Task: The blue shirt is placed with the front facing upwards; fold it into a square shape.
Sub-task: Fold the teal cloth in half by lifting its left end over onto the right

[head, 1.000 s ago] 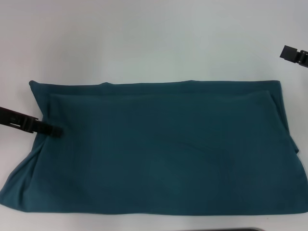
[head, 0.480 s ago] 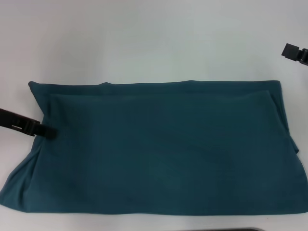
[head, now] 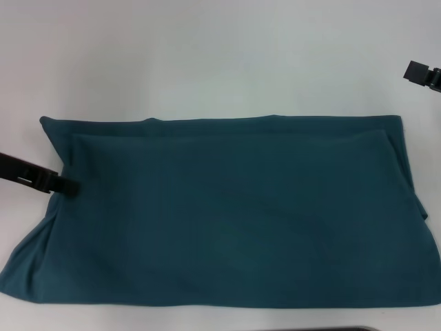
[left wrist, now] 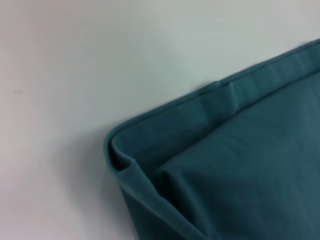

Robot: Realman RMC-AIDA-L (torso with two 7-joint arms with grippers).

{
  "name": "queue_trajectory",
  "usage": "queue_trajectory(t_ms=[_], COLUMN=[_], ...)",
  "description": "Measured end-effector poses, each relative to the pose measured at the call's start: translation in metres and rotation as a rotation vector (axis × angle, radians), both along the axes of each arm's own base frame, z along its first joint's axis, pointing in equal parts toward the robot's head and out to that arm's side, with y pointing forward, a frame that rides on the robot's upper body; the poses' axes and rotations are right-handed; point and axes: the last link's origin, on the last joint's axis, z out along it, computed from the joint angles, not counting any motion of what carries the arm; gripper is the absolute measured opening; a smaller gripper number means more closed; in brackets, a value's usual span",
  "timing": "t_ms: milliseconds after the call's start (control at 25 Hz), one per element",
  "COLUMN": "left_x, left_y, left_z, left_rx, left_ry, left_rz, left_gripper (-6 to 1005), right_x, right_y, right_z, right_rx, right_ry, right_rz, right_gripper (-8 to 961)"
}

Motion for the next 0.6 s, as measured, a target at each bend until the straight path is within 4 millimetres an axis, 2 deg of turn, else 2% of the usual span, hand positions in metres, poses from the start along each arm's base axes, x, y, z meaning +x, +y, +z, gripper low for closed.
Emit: queue_trajectory(t_ms=[400, 600], left_x=[-0.009, -0.012], left_y=[-0.001, -0.003], left_z=[0.023, 0.028], left_rx=[0.045, 0.045], left_ry=[0.042, 0.04], left_rz=[0.018, 0.025], left_gripper=[63, 63], right_x=[-0.001, -0.002], right_y=[0.001, 0.002], right_z=[-0.002, -0.003], right_rx=[-0.002, -0.004], right_ry=[-0.001, 0.0], right_rz=[0.0, 0.004], right_gripper=[857, 848])
